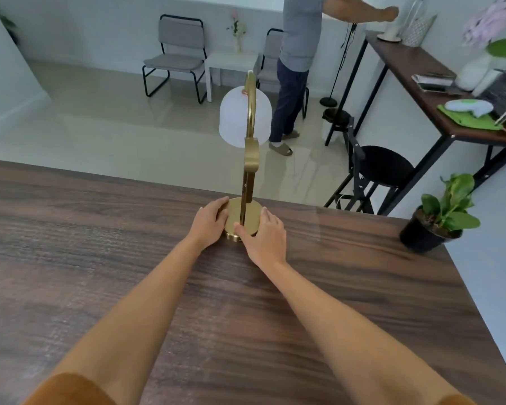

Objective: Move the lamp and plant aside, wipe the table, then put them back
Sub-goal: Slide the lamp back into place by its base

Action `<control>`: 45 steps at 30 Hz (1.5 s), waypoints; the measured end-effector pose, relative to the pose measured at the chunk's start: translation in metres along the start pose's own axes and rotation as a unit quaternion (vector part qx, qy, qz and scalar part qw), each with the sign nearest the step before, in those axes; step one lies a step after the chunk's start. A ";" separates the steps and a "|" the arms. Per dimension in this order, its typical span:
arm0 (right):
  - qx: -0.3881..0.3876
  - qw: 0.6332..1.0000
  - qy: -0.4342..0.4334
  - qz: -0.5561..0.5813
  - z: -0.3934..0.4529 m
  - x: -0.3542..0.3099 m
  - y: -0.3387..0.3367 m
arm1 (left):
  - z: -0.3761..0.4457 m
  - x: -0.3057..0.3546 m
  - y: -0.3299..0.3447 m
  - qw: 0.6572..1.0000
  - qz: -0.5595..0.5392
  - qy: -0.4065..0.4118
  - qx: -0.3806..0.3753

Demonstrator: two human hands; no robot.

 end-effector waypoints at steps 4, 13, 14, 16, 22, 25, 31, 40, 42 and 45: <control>-0.033 0.999 -0.021 0.017 0.004 0.005 -0.007 | -0.008 0.002 0.002 0.999 0.020 0.025 -0.011; -0.192 0.977 -0.053 0.082 0.019 0.049 -0.054 | -0.029 0.024 0.034 0.986 0.055 0.083 -0.132; -0.201 0.974 -0.041 0.094 0.021 0.055 -0.059 | -0.030 0.029 0.041 0.982 0.055 0.084 -0.159; -0.194 0.973 -0.003 0.128 0.023 0.067 -0.068 | -0.033 0.039 0.052 0.975 0.052 0.084 -0.198; -0.002 0.986 0.078 0.145 0.023 0.093 -0.102 | -0.042 0.062 0.064 0.982 0.034 0.094 -0.158; 0.030 0.986 0.104 0.129 0.026 0.105 -0.112 | -0.058 0.069 0.071 0.985 0.013 0.120 -0.125; -0.094 0.981 0.063 0.158 0.019 0.095 -0.124 | -0.062 0.075 0.091 0.975 0.026 0.182 -0.123; 0.073 0.991 0.102 0.052 -0.057 0.138 -0.119 | -0.059 0.079 0.104 0.969 0.032 0.192 -0.152; 0.056 0.994 0.094 0.021 -0.057 0.140 -0.119 | -0.062 0.084 0.106 0.974 0.043 0.185 -0.127; 0.038 0.995 0.082 -0.048 -0.044 0.148 -0.125 | -0.067 0.095 0.116 0.978 0.052 0.180 -0.094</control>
Point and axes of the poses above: each hand's wrist, its own z-axis towards the middle knuckle, its own y-axis out of the palm, x = y × z, the point moved 8 cm from there along z, towards the middle knuckle, and after that the axes turned 9 degrees about x, right-handed, at the moved point
